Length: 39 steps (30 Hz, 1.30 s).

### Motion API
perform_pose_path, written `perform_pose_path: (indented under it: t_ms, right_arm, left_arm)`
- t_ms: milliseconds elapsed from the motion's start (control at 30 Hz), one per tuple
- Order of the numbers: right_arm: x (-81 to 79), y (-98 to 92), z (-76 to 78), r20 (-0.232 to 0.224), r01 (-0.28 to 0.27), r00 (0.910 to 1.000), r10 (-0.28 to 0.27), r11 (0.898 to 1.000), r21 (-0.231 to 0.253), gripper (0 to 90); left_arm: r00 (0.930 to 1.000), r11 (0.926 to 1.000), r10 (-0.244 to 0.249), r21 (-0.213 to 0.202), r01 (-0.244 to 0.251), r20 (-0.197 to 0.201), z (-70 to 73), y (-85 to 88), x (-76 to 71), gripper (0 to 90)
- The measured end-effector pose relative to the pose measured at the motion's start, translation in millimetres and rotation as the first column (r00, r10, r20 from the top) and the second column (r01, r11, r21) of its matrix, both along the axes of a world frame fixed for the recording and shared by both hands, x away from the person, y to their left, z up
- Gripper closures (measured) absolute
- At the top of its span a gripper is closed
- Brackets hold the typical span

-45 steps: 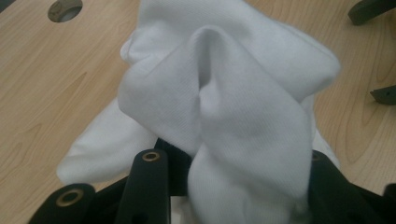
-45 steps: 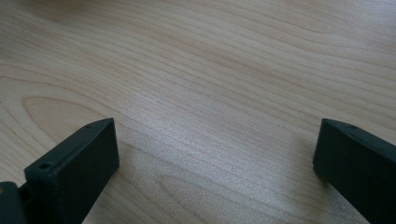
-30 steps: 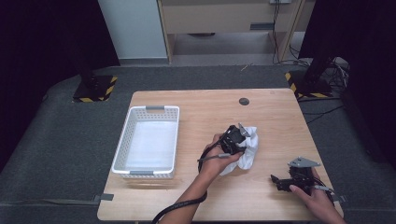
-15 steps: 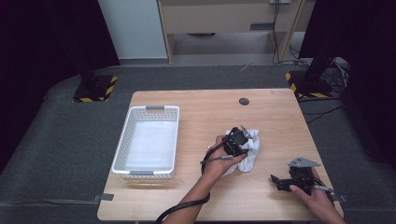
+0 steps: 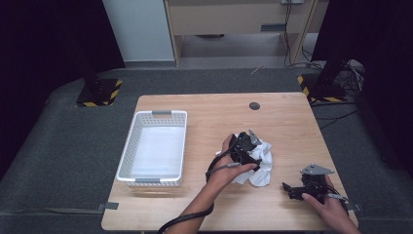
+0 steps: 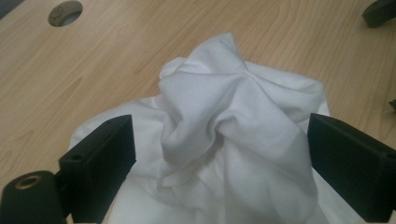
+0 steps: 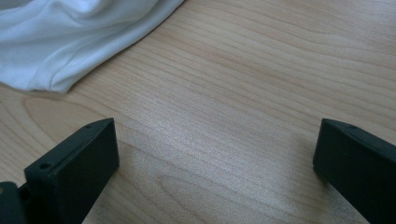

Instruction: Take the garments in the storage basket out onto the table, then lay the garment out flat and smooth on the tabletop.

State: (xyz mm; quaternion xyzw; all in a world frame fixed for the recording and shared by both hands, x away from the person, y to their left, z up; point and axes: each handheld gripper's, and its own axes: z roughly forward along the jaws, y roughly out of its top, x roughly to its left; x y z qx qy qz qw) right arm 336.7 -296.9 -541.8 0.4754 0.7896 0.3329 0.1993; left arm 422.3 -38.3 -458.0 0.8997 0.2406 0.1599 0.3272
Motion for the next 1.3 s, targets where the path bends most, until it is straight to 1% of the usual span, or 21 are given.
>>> perform_pose_path:
  t_ms: [100, 200, 267, 333, 400, 600, 800, 933, 967, 1033, 1067, 1100, 1133, 1200, 1267, 1300]
  right_arm:
    - [0.1, 0.0, 0.0, 0.0, -0.002, 1.0, 0.002, 1.0, 0.001, 0.5]
    - [0.4, 0.1, 0.1, 0.0, -0.004, 1.0, 0.004, 1.0, 0.001, 0.5]
    - [1.0, 0.4, 0.0, 0.001, -0.005, 1.0, 0.005, 1.0, 0.001, 0.5]
    - [1.8, 0.7, 0.0, 0.001, -0.007, 1.0, 0.007, 1.0, -0.001, 0.4]
    - [2.3, 1.4, 0.0, 0.001, -0.005, 1.0, 0.005, 1.0, -0.001, 0.4]
    - [2.5, 1.9, 0.1, 0.0, -0.003, 1.0, 0.003, 1.0, 0.0, 0.4]
    - [2.4, 2.5, 0.1, -0.001, 0.001, 1.0, -0.001, 1.0, 0.001, 0.5]
    - [2.2, 3.1, 0.1, 0.001, 0.005, 1.0, -0.005, 1.0, -0.001, 0.7]
    - [2.0, 3.6, 0.2, 0.001, 0.004, 1.0, -0.004, 1.0, -0.001, 0.7]
    - [1.8, 4.4, 0.2, 0.001, -0.002, 1.0, 0.002, 1.0, -0.003, 0.7]
    - [1.7, 5.3, 0.3, 0.0, -0.004, 1.0, 0.004, 1.0, -0.001, 0.7]
    - [1.7, 6.1, 0.4, 0.001, -0.008, 1.0, 0.008, 1.0, -0.002, 1.1]
    - [1.4, 7.1, 0.6, 0.002, -0.013, 0.9999, 0.013, 1.0, -0.001, 2.0]
    - [0.6, 8.9, 1.5, 0.002, -0.022, 0.9997, 0.022, 1.0, -0.003, 4.0]
    - [-0.7, 11.3, 2.8, 0.011, -0.031, 0.9995, 0.031, 0.999, -0.009, 4.8]
    - [-1.3, 12.9, 3.9, 0.017, -0.035, 0.9992, 0.035, 0.999, -0.011, 5.5]
  left_arm:
    - [0.9999, 0.9997, 0.009, -0.021, -0.009, 0.013, 5.9, 8.3, -5.9, 6.5]
    - [0.9995, 0.9997, 0.014, -0.019, -0.014, 0.028, 8.5, 18.4, -13.4, 6.4]
    - [0.9993, 0.9996, 0.016, -0.024, -0.016, 0.032, 8.6, 26.0, -19.9, 6.4]
    - [0.9991, 0.9996, 0.02, -0.02, -0.02, 0.038, 7.4, 33.6, -26.4, 6.6]
    - [0.9989, 0.9993, 0.027, -0.028, -0.026, 0.038, 5.3, 42.7, -32.6, 6.8]
    - [0.9983, 0.9979, 0.045, -0.047, -0.043, 0.037, -3.7, 62.2, -44.0, 7.2]
    - [0.9974, 0.9953, 0.069, -0.069, -0.068, 0.019, -20.8, 75.1, -50.9, 8.5]
    - [0.9978, 0.9949, 0.066, -0.077, -0.065, 0.009, -34.8, 79.6, -56.1, 17.0]
    - [0.9979, 0.995, 0.065, -0.076, -0.064, 0.007, -37.1, 80.1, -57.0, 23.8]
    - [0.998, 0.9961, 0.064, -0.061, -0.063, 0.005, -41.9, 79.5, -58.1, 26.8]
    - [0.9985, 0.997, 0.055, -0.055, -0.055, 0.002, -43.5, 79.0, -58.6, 31.2]
    - [0.9984, 0.9967, 0.056, -0.058, -0.056, -0.002, -45.0, 78.5, -58.8, 35.5]
    - [0.9984, 0.9968, 0.056, -0.057, -0.057, -0.008, -46.7, 77.9, -58.6, 37.4]
    - [0.9982, 0.9974, 0.056, -0.045, -0.057, -0.018, -50.4, 75.7, -58.1, 46.3]
    - [0.9978, 0.9971, 0.059, -0.045, -0.06, -0.029, -53.2, 73.3, -57.8, 52.9]
    - [0.9977, 0.9969, 0.062, -0.047, -0.063, -0.028, -54.1, 72.0, -58.4, 57.1]
